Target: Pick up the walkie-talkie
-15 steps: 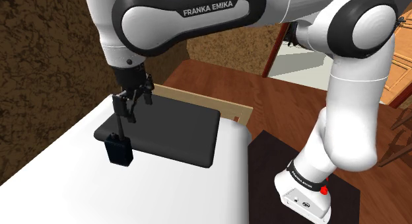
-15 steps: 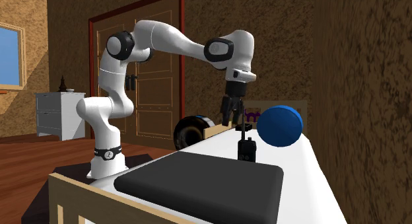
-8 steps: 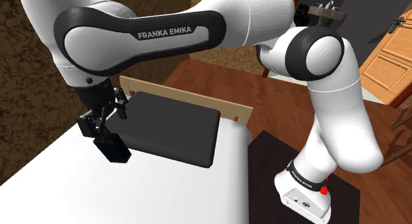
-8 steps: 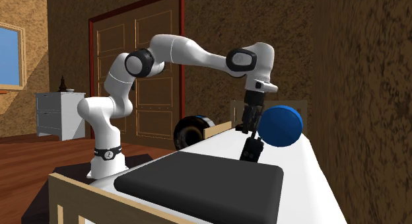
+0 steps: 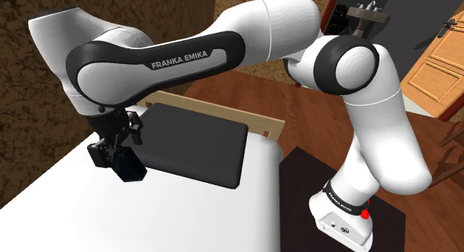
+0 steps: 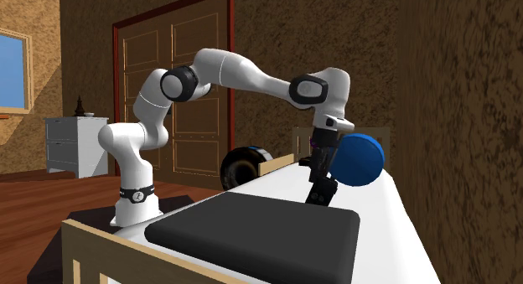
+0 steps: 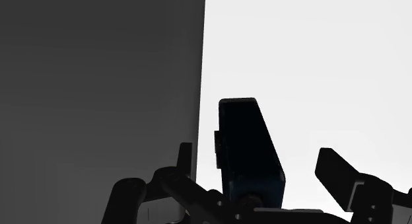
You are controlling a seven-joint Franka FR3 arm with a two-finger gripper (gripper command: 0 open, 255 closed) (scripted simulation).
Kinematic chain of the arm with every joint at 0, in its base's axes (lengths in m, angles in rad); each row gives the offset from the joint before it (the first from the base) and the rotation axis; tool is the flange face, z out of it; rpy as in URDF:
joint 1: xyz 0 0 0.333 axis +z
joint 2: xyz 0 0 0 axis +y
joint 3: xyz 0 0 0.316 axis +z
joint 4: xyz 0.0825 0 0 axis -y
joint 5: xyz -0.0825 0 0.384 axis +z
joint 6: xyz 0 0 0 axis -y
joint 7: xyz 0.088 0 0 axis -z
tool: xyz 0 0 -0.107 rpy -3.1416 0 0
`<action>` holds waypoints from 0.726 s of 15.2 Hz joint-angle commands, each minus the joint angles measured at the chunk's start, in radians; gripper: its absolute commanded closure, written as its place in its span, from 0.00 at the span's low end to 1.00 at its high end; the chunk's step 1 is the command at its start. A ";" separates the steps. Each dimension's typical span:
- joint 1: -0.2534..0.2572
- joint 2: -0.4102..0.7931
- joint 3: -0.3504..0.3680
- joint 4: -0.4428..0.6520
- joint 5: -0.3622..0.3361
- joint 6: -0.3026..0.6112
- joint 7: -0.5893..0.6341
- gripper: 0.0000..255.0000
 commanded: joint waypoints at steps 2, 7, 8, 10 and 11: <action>-0.001 0.000 0.000 -0.009 -0.001 0.010 0.001 1.00; -0.002 -0.001 0.000 -0.011 -0.001 0.011 0.001 1.00; -0.002 0.000 0.000 -0.011 -0.001 0.011 0.001 1.00; -0.002 -0.001 0.000 -0.012 -0.001 0.012 0.001 1.00; -0.001 0.002 0.000 -0.007 -0.001 0.009 0.001 1.00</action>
